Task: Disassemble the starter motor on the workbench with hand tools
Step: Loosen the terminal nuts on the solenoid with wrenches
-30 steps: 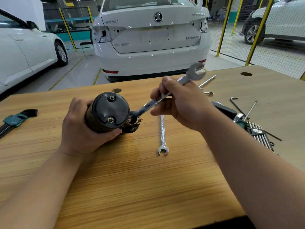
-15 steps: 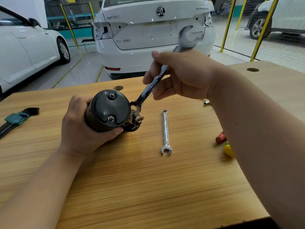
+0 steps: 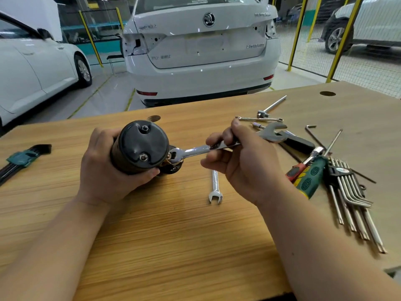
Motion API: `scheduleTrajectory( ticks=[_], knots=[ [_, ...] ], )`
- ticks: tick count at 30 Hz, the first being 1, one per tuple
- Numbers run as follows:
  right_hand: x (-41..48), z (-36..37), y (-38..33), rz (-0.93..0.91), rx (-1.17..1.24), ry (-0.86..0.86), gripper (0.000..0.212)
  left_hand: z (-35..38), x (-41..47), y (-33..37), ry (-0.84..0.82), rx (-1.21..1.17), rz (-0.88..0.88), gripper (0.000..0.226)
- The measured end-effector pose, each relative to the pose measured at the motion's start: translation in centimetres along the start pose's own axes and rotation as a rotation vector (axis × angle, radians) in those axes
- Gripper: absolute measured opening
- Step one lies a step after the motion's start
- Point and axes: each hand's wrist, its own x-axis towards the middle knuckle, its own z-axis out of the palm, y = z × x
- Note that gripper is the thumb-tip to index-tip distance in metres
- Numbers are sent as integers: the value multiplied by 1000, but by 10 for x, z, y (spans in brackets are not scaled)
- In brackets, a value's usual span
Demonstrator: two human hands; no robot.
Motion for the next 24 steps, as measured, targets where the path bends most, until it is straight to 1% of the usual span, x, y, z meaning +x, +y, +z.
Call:
scheduleTrajectory(
  ticks=[2,3,6,9,12,14,16,20,24],
  knots=[
    [-2,2,4,5,7,-20,47,-1,1,0,-6,-8,9,63],
    [-2,2,5,5,12,-27,48,-1,1,0,-8,-9,13,63],
    [-1,1,6,-5,-1,-31,51,-2,2,2,-25,-25,5,73],
    [5,-2,3,1,-48,-36,44,-2,1,2,-19,-29,16,70],
    [15,-3,-4,21,-97,-85,41,-1,1,1,-5,-37,24,62],
    [24,-2,-11,33,-167,-132,41,-2,1,0,-9,-34,16,59],
    [34,1,-19,44,-247,-170,39,-2,1,-1,-14,-21,17,63],
    [51,14,-36,48,-440,-228,36,-3,2,0,-23,-27,18,62],
    [64,34,-49,63,-622,-291,32,-8,3,3,-49,-88,11,64]
  ],
)
